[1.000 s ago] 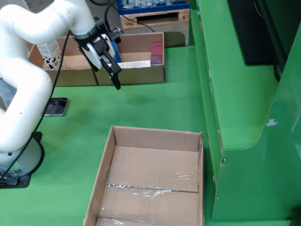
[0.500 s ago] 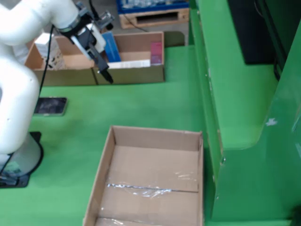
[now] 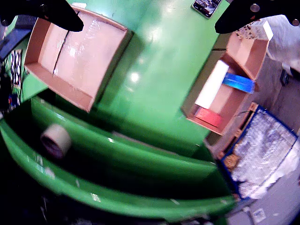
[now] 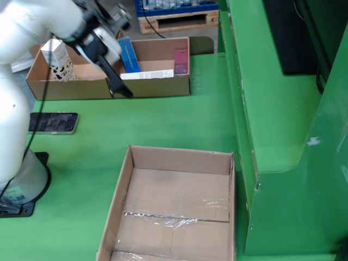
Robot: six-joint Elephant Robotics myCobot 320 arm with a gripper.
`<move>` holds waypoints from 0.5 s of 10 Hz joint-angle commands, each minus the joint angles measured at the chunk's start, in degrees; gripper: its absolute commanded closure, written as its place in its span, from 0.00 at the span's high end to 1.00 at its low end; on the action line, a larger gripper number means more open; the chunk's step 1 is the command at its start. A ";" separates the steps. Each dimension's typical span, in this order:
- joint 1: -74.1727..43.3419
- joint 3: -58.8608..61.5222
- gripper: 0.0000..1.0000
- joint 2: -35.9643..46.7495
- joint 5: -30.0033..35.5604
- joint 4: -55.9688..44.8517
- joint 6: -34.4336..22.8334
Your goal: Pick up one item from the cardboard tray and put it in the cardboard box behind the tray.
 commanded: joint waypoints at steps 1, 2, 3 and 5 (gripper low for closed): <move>-27.12 -15.02 1.00 -4.58 0.54 30.70 0.04; -29.88 -15.02 1.00 -5.82 1.44 32.32 1.81; -29.88 -15.02 1.00 -5.82 1.44 32.32 1.81; -33.04 -15.02 1.00 -7.19 2.91 33.39 1.63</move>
